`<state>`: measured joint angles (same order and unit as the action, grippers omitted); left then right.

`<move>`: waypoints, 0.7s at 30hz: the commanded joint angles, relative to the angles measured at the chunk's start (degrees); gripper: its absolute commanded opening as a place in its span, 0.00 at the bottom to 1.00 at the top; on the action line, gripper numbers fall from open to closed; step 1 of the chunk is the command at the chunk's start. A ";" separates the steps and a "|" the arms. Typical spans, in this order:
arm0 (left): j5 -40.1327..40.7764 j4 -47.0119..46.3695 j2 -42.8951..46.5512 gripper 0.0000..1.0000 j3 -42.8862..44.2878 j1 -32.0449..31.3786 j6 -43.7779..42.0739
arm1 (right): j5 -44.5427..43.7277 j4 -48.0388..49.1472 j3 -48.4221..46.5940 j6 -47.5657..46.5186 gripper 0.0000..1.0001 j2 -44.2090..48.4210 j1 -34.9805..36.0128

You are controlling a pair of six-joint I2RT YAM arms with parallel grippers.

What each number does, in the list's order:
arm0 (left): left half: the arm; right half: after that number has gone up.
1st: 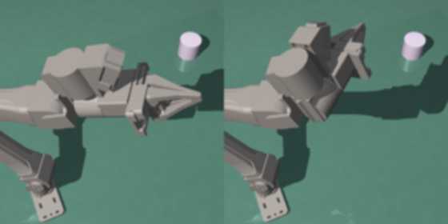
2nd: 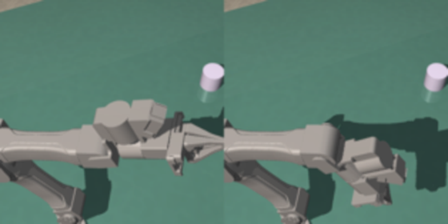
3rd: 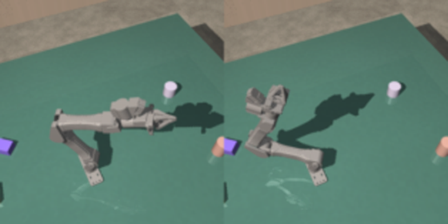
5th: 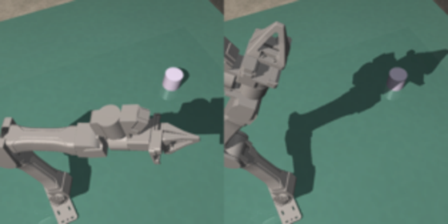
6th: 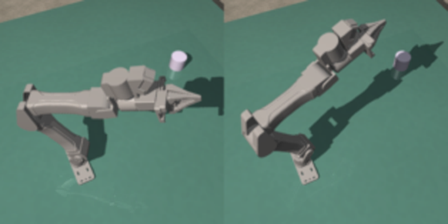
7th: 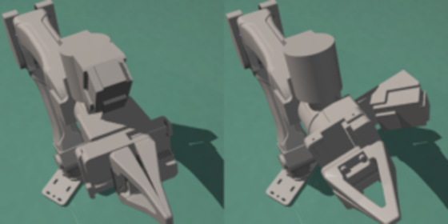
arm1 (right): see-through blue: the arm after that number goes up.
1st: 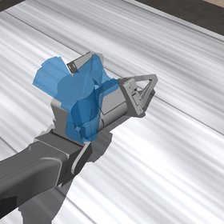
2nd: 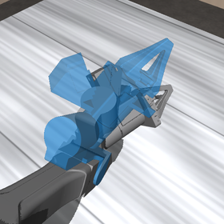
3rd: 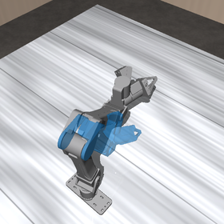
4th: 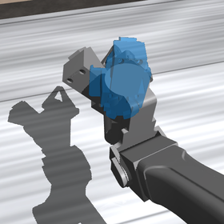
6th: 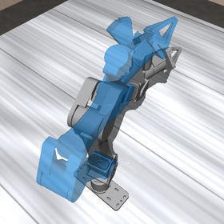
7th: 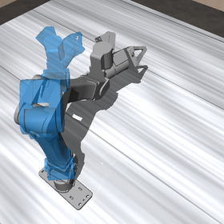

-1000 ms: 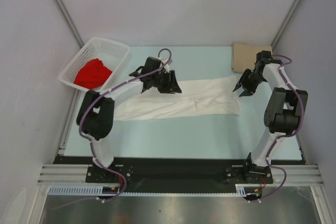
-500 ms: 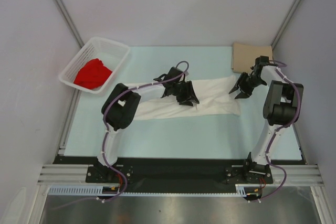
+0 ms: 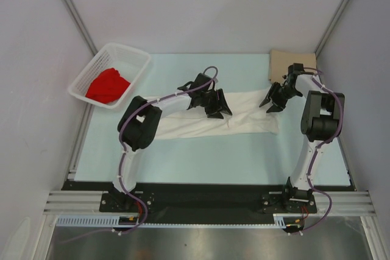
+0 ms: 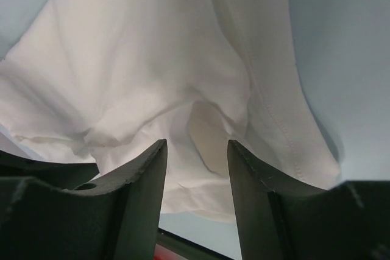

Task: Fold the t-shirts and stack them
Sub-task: Fold the tshirt

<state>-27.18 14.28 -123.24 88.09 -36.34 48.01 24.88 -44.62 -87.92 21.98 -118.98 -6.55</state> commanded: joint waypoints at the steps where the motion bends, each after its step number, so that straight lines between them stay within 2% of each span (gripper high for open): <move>1: -0.06 2.51 -2.00 0.55 4.63 1.00 1.21 | 0.86 0.94 -2.87 -0.18 0.50 -1.69 0.04; 7: -1.12 2.23 -3.85 0.49 5.42 1.53 3.06 | 0.87 0.41 -3.40 -1.15 0.47 -2.75 0.75; 21: -5.16 -0.04 -6.13 0.48 5.51 1.09 7.62 | 1.92 -0.29 -4.63 -1.50 0.38 -3.01 1.36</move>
<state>-30.44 15.88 -128.42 91.72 -35.03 53.08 26.00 -44.51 -90.26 21.69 -121.95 -5.63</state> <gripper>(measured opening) 0.485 0.392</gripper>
